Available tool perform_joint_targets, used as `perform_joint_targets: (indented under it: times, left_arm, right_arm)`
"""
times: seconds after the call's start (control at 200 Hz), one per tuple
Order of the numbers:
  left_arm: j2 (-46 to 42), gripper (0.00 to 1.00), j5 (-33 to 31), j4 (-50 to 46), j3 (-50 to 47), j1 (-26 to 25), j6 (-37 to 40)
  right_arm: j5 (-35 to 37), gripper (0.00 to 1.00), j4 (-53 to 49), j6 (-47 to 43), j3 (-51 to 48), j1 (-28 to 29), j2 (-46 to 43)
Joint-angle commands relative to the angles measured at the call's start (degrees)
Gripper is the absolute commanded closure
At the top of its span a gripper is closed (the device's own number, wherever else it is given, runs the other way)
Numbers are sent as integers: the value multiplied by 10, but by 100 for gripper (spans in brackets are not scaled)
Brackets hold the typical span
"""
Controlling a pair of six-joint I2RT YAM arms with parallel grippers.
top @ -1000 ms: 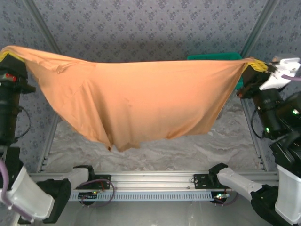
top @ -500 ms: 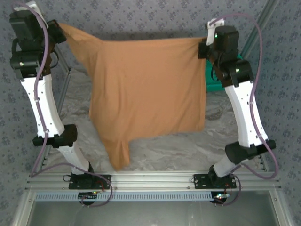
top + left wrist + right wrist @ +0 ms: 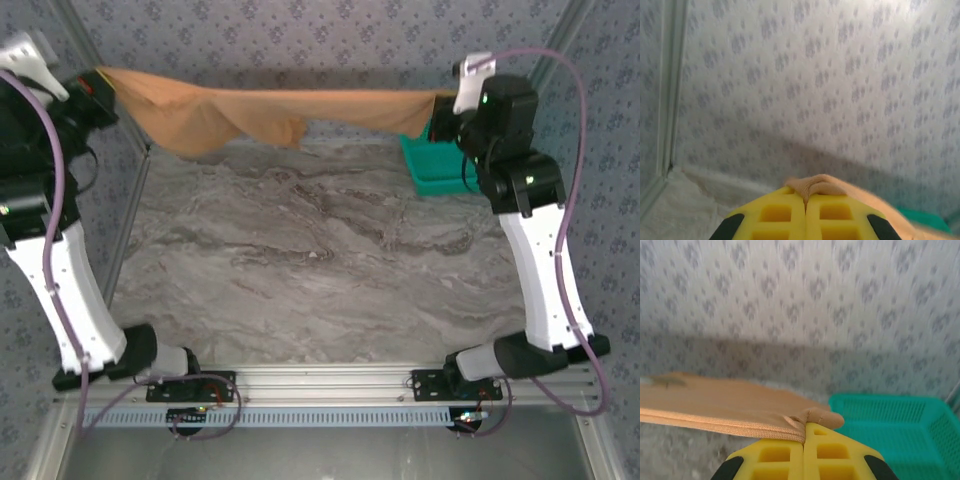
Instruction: Fold the inside-out t-shirt
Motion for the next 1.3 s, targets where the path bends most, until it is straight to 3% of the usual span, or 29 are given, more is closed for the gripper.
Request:
perform_joint_targets:
  times: [0.0, 0.08, 0.23, 0.425, 0.585, 0.914, 1.294]
  left_arm:
    - [-119, 100, 77, 58, -263, -14, -21]
    - [-212, 100, 79, 50, -428, -33, -15]
    - [-364, 100, 141, 15, -686, -43, -52]
    - [-411, 100, 184, 13, -836, -58, -99]
    - [-407, 100, 187, 11, -882, -74, -119]
    - [-405, 100, 145, -26, -869, -110, -131]
    - [-447, 100, 106, 6, -857, -119, -155]
  right_arm:
    - [-31, 100, -5, 54, -163, 6, -67]
    - [-50, 100, -18, 87, -302, 10, -125]
    - [-119, 100, -23, 153, -517, 15, -194]
    - [-168, 100, -2, 205, -646, 15, -198]
    - [-158, 100, -9, 212, -677, 14, -187]
    - [-128, 100, -6, 216, -690, 16, -146]
    - [-119, 100, -13, 202, -672, 34, -197]
